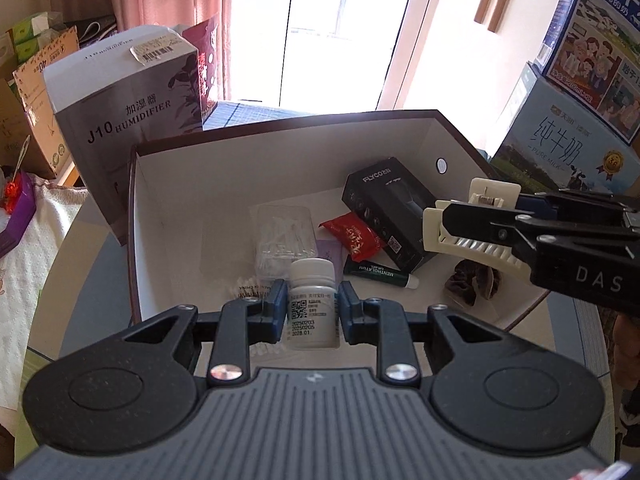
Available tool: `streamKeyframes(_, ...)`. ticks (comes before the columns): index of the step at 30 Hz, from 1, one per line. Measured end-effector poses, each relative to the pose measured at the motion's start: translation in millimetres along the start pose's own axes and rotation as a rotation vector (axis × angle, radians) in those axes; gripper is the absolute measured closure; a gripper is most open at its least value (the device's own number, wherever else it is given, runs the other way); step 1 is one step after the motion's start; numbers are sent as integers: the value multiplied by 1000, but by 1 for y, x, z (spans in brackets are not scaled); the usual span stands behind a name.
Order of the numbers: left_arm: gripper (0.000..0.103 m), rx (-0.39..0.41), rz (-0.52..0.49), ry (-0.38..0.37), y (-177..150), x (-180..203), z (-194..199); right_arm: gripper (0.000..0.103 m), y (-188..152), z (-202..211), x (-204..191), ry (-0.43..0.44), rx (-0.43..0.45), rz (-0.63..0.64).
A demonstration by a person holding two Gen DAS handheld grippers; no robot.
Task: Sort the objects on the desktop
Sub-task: 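Carry the pill bottle and hair clip into the brown box, then release the pill bottle with the left tool while the right tool releases the clip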
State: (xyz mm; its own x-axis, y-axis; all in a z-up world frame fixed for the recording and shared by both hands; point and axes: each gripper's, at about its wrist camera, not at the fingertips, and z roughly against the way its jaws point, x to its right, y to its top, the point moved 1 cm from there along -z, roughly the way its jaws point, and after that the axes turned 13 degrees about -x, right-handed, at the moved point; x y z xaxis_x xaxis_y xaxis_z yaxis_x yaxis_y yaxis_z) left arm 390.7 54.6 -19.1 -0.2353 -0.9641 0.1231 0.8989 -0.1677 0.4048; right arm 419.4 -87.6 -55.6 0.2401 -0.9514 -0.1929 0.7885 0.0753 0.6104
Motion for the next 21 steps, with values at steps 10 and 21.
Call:
streamKeyframes(10,81,-115,24,-22,18,-10,-45,72,3,-47,14,-4,-106,-45)
streamKeyframes(21,81,-186,61,-36,23,-14,-73,72,-1,-68,25,-9,-161,-80)
